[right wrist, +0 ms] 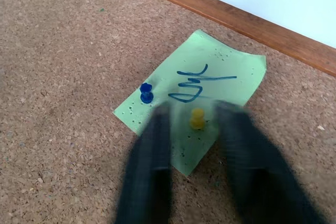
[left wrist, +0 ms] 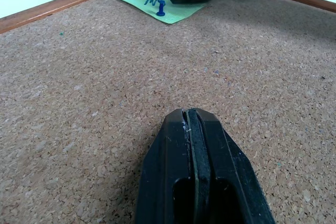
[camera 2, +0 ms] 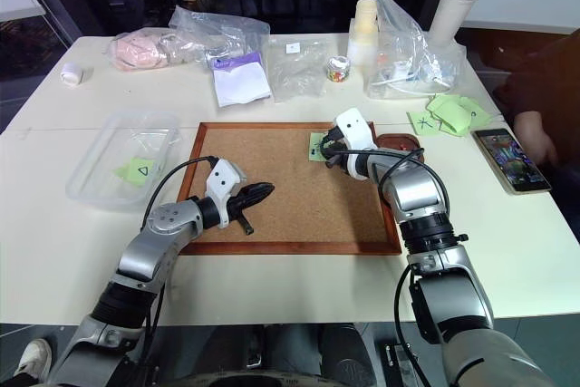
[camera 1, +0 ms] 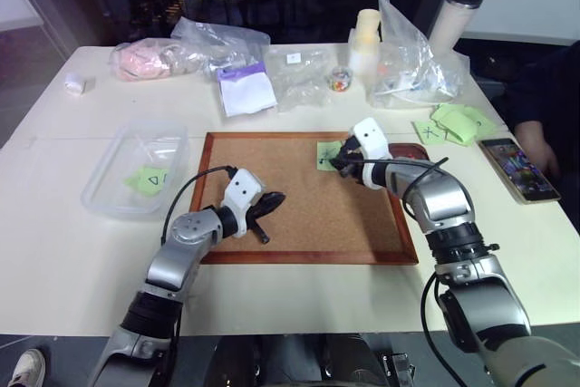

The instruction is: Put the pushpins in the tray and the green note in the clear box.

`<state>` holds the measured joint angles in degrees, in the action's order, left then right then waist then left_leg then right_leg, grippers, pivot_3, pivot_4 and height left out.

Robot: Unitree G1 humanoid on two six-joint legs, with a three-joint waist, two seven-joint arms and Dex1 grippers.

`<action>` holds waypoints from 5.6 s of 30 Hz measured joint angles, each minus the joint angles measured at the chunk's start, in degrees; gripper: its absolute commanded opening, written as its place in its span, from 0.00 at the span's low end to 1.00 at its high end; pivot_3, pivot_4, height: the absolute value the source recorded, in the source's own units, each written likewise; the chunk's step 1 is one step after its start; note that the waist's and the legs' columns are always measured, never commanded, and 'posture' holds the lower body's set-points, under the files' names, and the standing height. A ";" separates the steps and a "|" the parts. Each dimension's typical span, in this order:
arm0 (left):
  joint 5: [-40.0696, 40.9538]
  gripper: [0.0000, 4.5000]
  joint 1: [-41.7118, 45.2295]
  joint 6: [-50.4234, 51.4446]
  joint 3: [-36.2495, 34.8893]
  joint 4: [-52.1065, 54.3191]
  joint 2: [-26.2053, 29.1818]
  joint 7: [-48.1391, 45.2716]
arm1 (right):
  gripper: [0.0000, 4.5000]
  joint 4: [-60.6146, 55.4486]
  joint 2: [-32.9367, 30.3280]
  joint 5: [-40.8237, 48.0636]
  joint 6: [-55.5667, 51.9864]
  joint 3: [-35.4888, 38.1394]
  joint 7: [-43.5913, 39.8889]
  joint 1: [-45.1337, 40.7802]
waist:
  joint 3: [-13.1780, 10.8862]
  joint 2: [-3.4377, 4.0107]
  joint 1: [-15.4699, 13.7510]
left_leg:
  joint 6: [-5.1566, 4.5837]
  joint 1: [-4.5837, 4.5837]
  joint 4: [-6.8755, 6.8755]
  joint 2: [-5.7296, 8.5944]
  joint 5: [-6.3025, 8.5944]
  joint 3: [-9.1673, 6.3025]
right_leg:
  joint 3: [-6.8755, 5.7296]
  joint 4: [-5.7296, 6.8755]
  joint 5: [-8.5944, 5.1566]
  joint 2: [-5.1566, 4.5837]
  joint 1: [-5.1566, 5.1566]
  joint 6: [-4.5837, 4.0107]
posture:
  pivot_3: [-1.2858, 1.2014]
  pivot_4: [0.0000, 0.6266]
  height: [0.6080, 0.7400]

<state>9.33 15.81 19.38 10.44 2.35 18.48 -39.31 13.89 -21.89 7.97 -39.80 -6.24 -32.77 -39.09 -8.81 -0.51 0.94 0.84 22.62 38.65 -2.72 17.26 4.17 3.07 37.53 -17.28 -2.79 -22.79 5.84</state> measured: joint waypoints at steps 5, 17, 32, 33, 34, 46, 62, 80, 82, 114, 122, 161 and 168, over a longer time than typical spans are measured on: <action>0.04 0.00 -0.15 0.00 -0.06 0.11 0.01 0.02 | 0.00 -0.02 -0.05 -0.12 0.08 0.04 -0.12 0.00 | 0.00 0.00 0.03 | 0.00 -0.02 -0.08 0.00 0.00 0.02 | 0.00 -0.03 0.00 -0.01 -0.01 0.00 | 0.52 0.24 1.00; 0.02 0.00 0.06 -0.02 0.16 -0.74 -0.50 -0.09 | 0.00 -13.31 -2.55 2.66 -8.75 3.52 0.66 0.71 | 0.00 0.01 -0.36 | 0.03 -0.06 -0.41 0.03 -0.02 0.04 | -0.01 -0.28 0.00 -0.10 -0.01 0.00 | 0.52 0.24 1.00; 0.00 0.00 0.35 -0.23 0.37 -1.24 -0.23 -0.56 | 0.00 -5.24 -11.61 3.53 -7.27 15.65 4.13 4.75 | 0.00 0.01 -0.24 | 0.02 -0.21 -0.42 0.07 -0.02 0.08 | 0.01 -0.34 0.00 -0.09 0.13 -0.01 | 0.52 0.24 1.00; 0.00 0.00 0.41 -0.23 0.37 -1.27 -0.21 -0.62 | 0.00 -3.64 -11.60 3.51 -6.40 15.55 3.91 4.89 | 0.00 0.01 -0.23 | 0.02 -0.21 -0.42 0.07 -0.02 0.09 | 0.01 -0.33 0.01 -0.08 0.14 0.00 | 0.52 0.24 1.00; 0.00 0.00 0.46 -0.24 0.39 -1.28 -0.22 -0.66 | 0.00 -2.76 -11.59 3.51 -5.92 15.46 3.79 4.96 | 0.00 0.01 -0.26 | 0.02 -0.21 -0.42 0.08 -0.02 0.10 | 0.01 -0.34 0.00 -0.08 0.14 0.00 | 0.52 0.24 1.00; -0.01 0.00 0.77 -0.28 0.43 -1.20 -0.23 -1.16 | 0.84 3.99 -11.09 3.51 -1.75 14.72 3.91 4.93 | 0.00 0.01 -0.34 | 0.03 -0.21 -0.42 0.07 -0.02 0.08 | 0.02 -0.35 0.01 -0.09 0.16 0.00 | 0.52 0.24 1.00; -0.01 0.00 0.94 -0.27 0.43 -1.27 -0.32 -1.46 | 0.84 -13.73 -1.94 5.24 -9.87 7.28 5.89 4.44 | 0.00 0.01 -0.40 | 0.03 -0.19 -0.42 0.06 -0.02 0.02 | 0.01 -0.35 0.01 -0.11 0.16 0.01 | 0.52 0.24 1.00; -0.08 0.00 -0.19 -0.12 0.37 0.08 -0.37 0.03 | 0.67 -7.23 3.33 2.36 -5.27 -0.07 6.39 1.82 | 0.00 0.01 -0.16 | 0.03 -0.18 -0.43 0.05 -0.02 0.05 | -0.01 -0.34 0.01 -0.12 0.11 0.01 | 0.52 0.24 1.00; -0.08 0.00 -0.25 -0.12 0.38 0.15 -0.41 0.11 | 0.67 -6.73 3.39 2.25 -4.91 -0.24 6.23 1.83 | 0.00 0.01 -0.16 | 0.03 -0.18 -0.43 0.05 -0.02 0.06 | -0.01 -0.35 0.01 -0.13 0.11 0.01 | 0.52 0.24 1.00; 2.28 0.00 0.46 1.73 -1.37 -1.25 -1.58 -0.33 | 0.01 -25.69 -4.40 3.86 -14.51 0.61 2.30 5.85 | 0.00 0.00 -0.36 | 0.02 -0.19 -0.46 0.07 -0.02 0.01 | -0.03 -0.36 0.01 -0.17 0.13 0.00 | 0.52 0.24 1.00; 12.49 0.76 5.46 11.60 -4.65 -2.12 -6.57 -2.39 | 0.00 -42.01 -9.40 8.69 -22.15 1.03 0.40 11.04 | -0.12 -0.19 -0.19 | 0.02 0.26 -0.43 0.06 -0.02 -0.14 | -0.07 -0.37 0.01 -0.08 -0.24 0.01 | 0.52 0.24 1.00; 39.46 0.01 16.47 36.73 -20.68 -7.36 -19.70 12.93 | 0.00 -56.55 -16.11 14.68 -29.60 -1.42 1.96 7.65 | -0.17 -0.27 -0.15 | 0.23 0.78 -0.35 0.22 -0.15 -0.34 | -0.11 -0.31 0.03 0.07 -0.74 0.05 | 0.52 0.24 1.00; 32.89 0.01 15.64 30.07 -15.46 -7.77 -16.41 9.75 | 0.00 -53.49 -18.15 16.14 -29.72 6.35 1.12 4.80 | -0.17 -0.27 -0.20 | 0.30 0.77 -0.35 0.23 -0.19 -0.34 | -0.12 -0.30 0.03 0.07 -0.74 0.04 | 0.52 0.24 1.00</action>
<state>42.22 31.45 49.45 -5.02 -5.43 2.06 -29.56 -39.60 -40.03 24.11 -69.52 0.11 -31.64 -34.29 -8.98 -0.78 0.74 1.15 23.40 38.30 -2.49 17.08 3.83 2.95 37.23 -17.25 -2.72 -23.52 5.89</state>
